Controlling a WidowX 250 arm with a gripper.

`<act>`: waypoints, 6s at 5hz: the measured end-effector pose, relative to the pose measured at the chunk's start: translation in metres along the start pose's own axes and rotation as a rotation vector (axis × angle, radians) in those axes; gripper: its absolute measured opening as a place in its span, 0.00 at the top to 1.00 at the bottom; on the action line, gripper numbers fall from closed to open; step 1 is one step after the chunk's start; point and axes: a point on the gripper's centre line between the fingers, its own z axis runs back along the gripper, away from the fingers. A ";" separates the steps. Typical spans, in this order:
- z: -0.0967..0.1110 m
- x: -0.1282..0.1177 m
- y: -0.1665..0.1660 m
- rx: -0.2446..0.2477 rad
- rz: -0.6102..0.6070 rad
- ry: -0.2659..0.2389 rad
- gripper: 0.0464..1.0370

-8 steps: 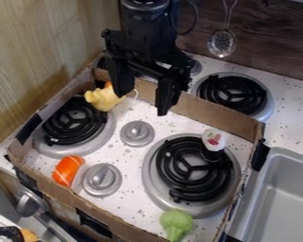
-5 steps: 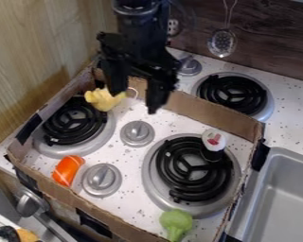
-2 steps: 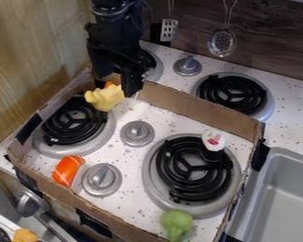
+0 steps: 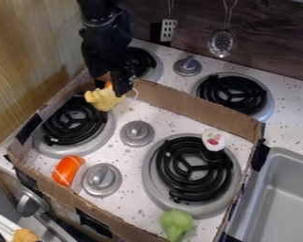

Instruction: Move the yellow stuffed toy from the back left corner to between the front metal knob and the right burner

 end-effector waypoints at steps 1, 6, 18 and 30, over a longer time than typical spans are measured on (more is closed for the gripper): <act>-0.011 -0.003 0.013 0.008 -0.006 -0.016 0.04; -0.051 0.002 0.034 -0.128 -0.054 0.080 0.04; 0.083 -0.038 -0.105 0.077 0.349 0.156 0.82; 0.039 -0.024 -0.110 0.024 0.349 0.128 0.04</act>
